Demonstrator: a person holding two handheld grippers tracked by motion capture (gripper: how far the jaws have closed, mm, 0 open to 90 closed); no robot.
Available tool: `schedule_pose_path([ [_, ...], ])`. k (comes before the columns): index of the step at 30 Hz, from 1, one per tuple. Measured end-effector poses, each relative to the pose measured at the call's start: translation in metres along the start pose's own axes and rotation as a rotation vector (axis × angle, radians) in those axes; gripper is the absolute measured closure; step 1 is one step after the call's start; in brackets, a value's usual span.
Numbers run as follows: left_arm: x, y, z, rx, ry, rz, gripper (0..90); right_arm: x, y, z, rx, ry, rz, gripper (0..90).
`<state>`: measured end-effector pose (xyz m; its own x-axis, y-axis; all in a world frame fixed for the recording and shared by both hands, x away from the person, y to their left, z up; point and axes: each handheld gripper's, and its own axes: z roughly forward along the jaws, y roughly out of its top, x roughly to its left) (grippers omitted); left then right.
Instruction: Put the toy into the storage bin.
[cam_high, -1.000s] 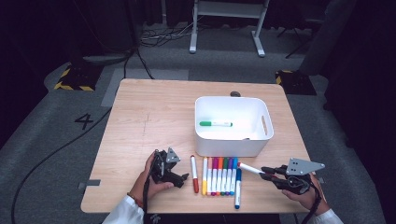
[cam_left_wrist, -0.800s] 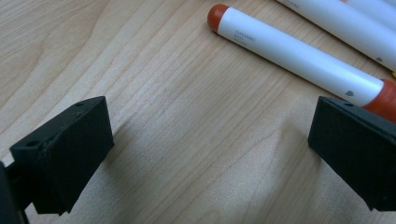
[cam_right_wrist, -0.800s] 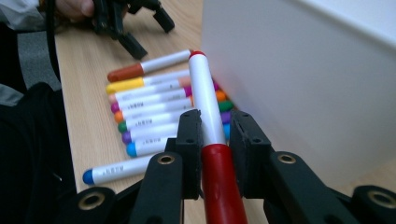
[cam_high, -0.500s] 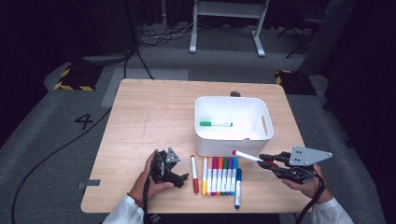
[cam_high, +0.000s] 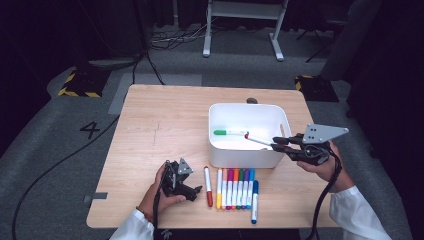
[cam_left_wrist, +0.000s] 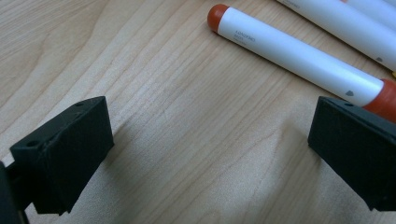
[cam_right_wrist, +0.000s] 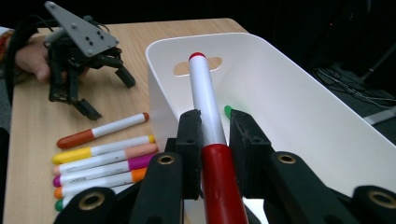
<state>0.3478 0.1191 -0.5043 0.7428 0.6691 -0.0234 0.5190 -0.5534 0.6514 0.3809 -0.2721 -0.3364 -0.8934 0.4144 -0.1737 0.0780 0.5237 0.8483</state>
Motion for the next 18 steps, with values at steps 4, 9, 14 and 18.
schedule_pose_path([
  [4,0.000,0.000,0.000,0.000,0.000,0.000,0.1,-0.009,0.005,0.014,0.041,0.015,-0.001,74.7],
  [9,0.000,0.000,0.000,0.000,0.000,0.000,0.1,-0.017,0.011,0.030,0.076,0.038,0.000,74.7],
  [14,0.000,0.000,0.000,0.000,0.000,0.000,0.1,-0.025,0.014,0.047,0.127,0.050,0.001,74.6],
  [18,0.000,0.000,0.000,0.000,0.000,0.000,0.1,-0.029,0.013,0.061,0.189,0.077,-0.012,74.6],
])
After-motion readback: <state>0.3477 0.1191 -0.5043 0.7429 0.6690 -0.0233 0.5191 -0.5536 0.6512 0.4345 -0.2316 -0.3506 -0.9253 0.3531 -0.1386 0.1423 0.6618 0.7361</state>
